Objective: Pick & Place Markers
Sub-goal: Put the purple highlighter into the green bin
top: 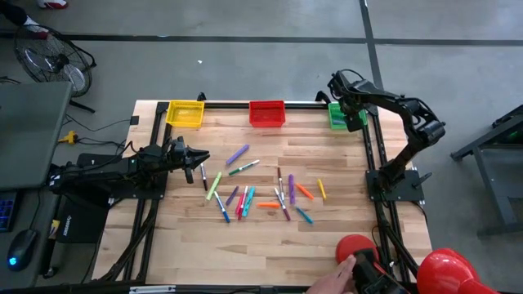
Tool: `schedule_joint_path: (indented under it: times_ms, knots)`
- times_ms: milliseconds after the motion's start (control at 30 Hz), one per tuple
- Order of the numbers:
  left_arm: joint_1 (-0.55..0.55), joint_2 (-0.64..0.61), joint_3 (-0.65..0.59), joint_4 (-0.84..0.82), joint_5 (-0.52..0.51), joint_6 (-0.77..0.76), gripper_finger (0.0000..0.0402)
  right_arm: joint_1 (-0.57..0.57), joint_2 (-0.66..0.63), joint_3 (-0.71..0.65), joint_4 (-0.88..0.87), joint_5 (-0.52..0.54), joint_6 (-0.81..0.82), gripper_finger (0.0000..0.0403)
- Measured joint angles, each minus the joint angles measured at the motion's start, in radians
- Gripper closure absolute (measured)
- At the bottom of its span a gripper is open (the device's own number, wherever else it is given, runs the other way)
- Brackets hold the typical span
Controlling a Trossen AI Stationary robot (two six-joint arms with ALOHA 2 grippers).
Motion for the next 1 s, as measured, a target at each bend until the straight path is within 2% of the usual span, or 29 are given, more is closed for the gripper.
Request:
schedule_joint_path:
  times_ms: [133, 500, 733, 1000]
  knots:
    - [0.0, 0.0, 0.0, 0.0, 0.0, 0.0, 0.0337, 0.013, 0.0, 0.0, 0.014, 0.01, -0.1, 0.0246]
    - [0.0, 0.0, 0.0, 0.0, 0.0, 0.0, 0.0337, 0.095, 0.0, 0.0, 0.128, 0.035, -0.619, 0.0249]
    - [0.0, 0.0, 0.0, 0.0, 0.0, 0.0, 0.0337, 0.199, 0.0, 0.0, 0.151, 0.034, -0.919, 0.0249]
    - [0.0, 0.0, 0.0, 0.0, 0.0, 0.0, 0.0337, 0.308, -0.003, 0.0, 0.143, 0.032, -1.029, 0.0249]
